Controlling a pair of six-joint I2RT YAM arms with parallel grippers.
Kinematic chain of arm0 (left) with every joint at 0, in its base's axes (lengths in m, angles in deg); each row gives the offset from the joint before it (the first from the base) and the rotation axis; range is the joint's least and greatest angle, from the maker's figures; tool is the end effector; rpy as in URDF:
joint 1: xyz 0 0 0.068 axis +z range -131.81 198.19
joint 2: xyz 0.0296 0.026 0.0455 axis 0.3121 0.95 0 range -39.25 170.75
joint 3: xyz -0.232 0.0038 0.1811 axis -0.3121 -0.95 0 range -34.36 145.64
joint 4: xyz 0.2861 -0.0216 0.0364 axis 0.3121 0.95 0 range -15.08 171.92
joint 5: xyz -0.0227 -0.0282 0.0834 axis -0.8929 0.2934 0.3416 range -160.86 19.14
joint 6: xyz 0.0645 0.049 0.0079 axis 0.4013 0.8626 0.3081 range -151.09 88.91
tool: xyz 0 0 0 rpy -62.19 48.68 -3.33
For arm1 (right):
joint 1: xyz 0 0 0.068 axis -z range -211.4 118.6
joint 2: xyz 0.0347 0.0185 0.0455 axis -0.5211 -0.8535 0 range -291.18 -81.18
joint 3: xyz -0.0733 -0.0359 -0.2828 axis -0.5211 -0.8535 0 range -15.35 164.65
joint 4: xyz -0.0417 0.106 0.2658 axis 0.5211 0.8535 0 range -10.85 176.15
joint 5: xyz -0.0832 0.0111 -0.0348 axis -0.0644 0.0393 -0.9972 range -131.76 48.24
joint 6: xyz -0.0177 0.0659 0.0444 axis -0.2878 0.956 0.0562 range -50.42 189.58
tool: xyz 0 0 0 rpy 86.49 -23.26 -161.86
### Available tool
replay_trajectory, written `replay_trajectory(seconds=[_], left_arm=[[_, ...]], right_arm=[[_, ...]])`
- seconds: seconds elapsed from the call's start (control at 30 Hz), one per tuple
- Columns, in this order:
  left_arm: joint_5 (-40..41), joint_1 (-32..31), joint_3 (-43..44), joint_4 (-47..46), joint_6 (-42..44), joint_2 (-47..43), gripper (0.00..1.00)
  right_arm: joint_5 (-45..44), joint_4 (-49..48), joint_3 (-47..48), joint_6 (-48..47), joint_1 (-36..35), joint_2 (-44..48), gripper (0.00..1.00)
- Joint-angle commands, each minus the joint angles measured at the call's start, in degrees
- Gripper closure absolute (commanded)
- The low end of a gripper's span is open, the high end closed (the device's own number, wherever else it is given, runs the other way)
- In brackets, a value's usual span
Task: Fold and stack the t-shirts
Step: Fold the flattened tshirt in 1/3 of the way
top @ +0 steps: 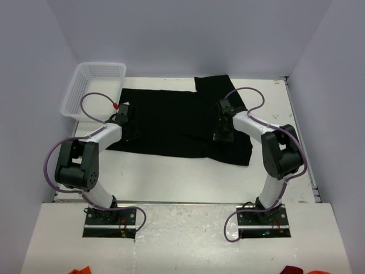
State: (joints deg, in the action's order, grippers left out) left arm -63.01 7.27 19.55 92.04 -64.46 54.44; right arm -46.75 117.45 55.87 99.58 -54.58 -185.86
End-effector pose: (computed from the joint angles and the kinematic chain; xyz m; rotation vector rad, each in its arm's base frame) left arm 0.3615 -0.0599 0.1490 -0.5484 2.4949 -0.1235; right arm 0.3698 0.1515 0.1521 0.1872 2.8108 0.0926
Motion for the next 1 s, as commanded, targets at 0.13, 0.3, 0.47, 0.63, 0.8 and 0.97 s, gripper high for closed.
replay_trajectory(seconds=[0.13, 0.3, 0.47, 0.63, 0.8, 0.97], left_arm=[[0.14, 0.11, -0.03, -3.15, 0.41, -0.44, 1.0], [0.49, 0.11, -0.65, -3.59, 0.75, 0.09, 1.0], [1.28, 0.11, -1.61, -4.2, 0.76, 2.02, 1.0], [2.07, 0.11, -1.97, -4.2, 0.32, 4.83, 1.0], [2.51, 0.11, -1.97, -3.85, -0.12, 6.41, 1.0], [2.42, 0.02, -2.23, -3.85, -0.12, 6.15, 1.0]], right_arm=[[0.25, -0.69, 2.43, 0.67, 0.41, -2.72, 0.66], [-1.07, -0.78, 2.87, 0.94, 0.33, -2.37, 0.75], [-3.0, 0.02, 3.57, 0.76, 0.33, -0.35, 0.8], [-3.35, 1.07, 4.36, 0.59, 0.68, 0.09, 1.0], [-4.67, 2.39, 6.47, 0.24, 0.77, 0.97, 1.0], [-5.47, 5.11, 12.43, -0.9, 1.03, 0.19, 1.0]])
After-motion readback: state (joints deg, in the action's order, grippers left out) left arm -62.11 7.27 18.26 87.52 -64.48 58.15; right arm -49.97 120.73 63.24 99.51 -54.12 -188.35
